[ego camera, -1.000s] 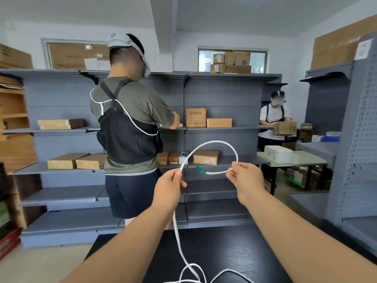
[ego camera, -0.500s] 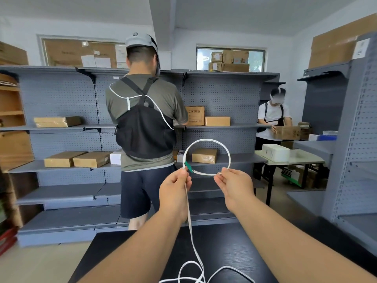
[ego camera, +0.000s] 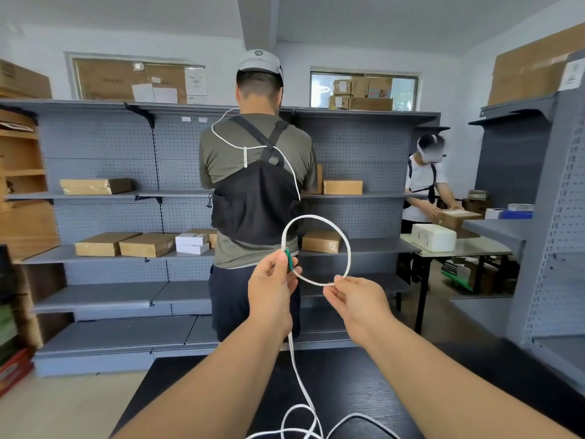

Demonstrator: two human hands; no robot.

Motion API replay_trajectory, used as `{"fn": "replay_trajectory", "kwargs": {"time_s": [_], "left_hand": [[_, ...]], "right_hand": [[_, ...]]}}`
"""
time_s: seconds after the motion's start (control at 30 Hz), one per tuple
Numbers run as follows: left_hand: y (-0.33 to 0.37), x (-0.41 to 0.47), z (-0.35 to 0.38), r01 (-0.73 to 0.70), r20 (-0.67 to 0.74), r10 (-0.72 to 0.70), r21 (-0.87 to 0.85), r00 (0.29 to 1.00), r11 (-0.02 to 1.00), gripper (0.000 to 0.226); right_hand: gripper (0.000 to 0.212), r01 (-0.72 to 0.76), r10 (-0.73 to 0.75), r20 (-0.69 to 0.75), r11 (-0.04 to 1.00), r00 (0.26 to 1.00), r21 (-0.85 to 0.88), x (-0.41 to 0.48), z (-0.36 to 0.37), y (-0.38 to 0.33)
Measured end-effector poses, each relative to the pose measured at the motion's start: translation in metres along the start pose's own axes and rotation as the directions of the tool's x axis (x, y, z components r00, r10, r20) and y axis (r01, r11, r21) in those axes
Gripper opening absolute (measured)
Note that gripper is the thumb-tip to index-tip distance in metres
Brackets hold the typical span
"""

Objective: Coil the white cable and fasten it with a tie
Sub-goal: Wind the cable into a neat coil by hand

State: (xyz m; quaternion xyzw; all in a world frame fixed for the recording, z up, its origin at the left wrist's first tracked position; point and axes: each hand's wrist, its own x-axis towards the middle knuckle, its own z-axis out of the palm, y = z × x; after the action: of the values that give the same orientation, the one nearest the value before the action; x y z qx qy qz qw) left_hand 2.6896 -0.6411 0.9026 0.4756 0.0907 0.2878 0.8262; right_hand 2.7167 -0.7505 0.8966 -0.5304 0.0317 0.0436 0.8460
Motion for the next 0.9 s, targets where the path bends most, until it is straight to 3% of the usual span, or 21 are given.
{"fn": "replay_trajectory", "kwargs": {"time_s": [0.13,0.2,0.27,0.33,0.4,0.5,0.63,0.9], "left_hand": [[0.005,0.004,-0.001,-0.016,0.009,0.016,-0.001,1.0,1.0,0.014],[0.008,0.008,-0.003,-0.056,0.033,0.053,0.08,0.998,0.995,0.013],[0.011,0.013,-0.007,-0.112,0.093,0.096,0.192,0.991,0.975,0.01],[0.016,0.015,-0.01,-0.179,0.166,0.135,0.292,0.977,0.939,0.009],[0.02,0.015,-0.012,-0.231,0.239,0.15,0.358,0.959,0.905,0.011],[0.025,0.014,-0.012,-0.274,0.321,0.141,0.418,0.936,0.866,0.012],[0.029,0.013,-0.011,-0.321,0.386,0.123,0.505,0.914,0.802,0.013],[0.032,0.011,-0.013,-0.428,0.474,0.111,0.642,0.874,0.636,0.01]], "right_hand": [[0.012,-0.056,0.065,0.092,0.994,0.994,-0.096,-0.004,-0.002,0.004],[0.021,0.06,-0.038,0.065,0.92,0.997,-0.387,0.0,-0.006,0.003],[0.041,0.255,-0.277,0.079,0.691,0.958,-0.676,0.005,-0.011,-0.004],[0.049,0.458,-0.478,0.215,0.479,0.852,-0.749,0.005,-0.013,-0.019],[0.049,0.62,-0.558,0.405,0.271,0.725,-0.736,0.005,-0.011,-0.034],[0.045,0.713,-0.485,0.628,-0.015,0.608,-0.701,0.004,-0.003,-0.051],[0.034,0.724,-0.292,0.759,-0.239,0.582,-0.647,0.003,0.006,-0.058],[0.027,0.66,-0.171,0.744,-0.364,0.646,-0.657,-0.006,0.015,-0.054]]}}
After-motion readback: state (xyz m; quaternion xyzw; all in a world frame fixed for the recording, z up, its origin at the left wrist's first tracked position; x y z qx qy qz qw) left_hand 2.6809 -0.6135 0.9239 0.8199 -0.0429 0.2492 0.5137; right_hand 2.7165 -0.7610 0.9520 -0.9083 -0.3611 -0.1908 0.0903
